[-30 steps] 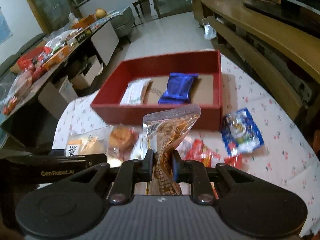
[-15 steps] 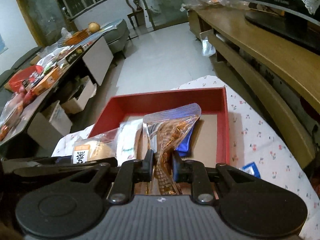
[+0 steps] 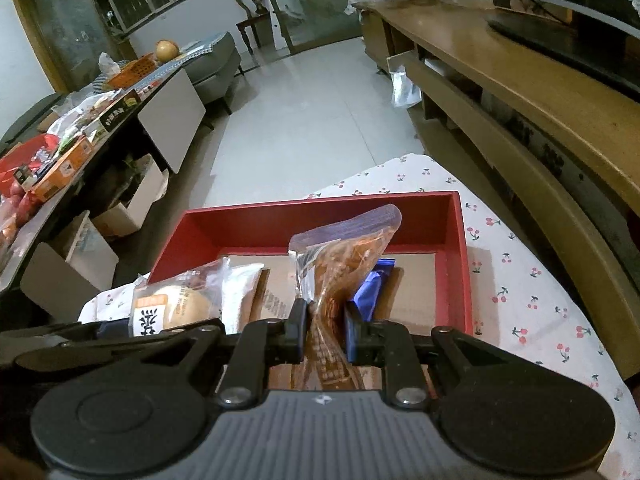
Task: Organize snacks
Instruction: 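Lower both snacks into the red box and open both tools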
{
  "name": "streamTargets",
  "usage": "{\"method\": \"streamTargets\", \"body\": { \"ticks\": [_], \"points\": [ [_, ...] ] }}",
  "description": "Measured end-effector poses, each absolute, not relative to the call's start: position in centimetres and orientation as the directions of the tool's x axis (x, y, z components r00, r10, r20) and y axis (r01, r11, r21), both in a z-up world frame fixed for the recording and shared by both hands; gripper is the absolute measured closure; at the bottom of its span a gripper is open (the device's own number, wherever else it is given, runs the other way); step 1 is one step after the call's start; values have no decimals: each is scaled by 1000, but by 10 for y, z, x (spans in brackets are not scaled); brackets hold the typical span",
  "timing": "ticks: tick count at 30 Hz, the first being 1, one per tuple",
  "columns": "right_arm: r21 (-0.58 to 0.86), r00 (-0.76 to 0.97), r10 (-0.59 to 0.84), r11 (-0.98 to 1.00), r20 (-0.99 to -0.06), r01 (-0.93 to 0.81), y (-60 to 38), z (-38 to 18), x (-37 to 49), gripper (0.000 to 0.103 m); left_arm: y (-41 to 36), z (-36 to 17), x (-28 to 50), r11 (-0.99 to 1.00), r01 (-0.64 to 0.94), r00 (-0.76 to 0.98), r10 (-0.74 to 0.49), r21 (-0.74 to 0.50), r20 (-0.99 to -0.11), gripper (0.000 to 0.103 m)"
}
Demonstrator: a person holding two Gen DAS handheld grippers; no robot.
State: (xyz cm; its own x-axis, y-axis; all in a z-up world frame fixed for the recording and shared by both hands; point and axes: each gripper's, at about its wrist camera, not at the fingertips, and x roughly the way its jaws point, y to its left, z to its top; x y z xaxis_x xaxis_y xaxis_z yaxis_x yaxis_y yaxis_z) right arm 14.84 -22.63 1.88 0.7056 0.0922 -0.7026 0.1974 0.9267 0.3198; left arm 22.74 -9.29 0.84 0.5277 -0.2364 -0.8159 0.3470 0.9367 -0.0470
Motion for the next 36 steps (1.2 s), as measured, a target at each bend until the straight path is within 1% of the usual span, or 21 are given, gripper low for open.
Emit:
{"method": "streamTargets", "body": {
  "ticks": [5, 8, 10, 16, 20, 26, 36],
  "points": [
    [310, 707, 83, 929, -702, 199, -226, 14, 157, 74, -103, 2, 227, 935, 355, 543, -203, 4, -815, 29],
    [305, 704, 82, 932, -706, 198, -224, 10, 164, 74, -106, -1, 227, 933, 360, 544, -199, 13, -815, 29],
    [302, 704, 81, 933, -706, 196, -225, 7, 167, 74, -107, -4, 229, 934, 357, 536, -196, 10, -821, 29],
    [298, 690, 88, 935, -718, 191, -225, -4, 173, 73, -106, -11, 232, 936, 352, 517, -183, 12, -836, 36],
    [293, 693, 87, 938, -716, 185, -225, -4, 174, 72, -106, -7, 231, 934, 358, 518, -197, 1, -832, 36],
    [295, 705, 86, 938, -704, 180, -226, 1, 171, 66, -105, -1, 228, 933, 359, 528, -204, -1, -824, 36],
    [315, 734, 87, 932, -673, 177, -231, 16, 158, 61, -88, 9, 226, 945, 325, 533, -215, -36, -818, 35]
  ]
}}
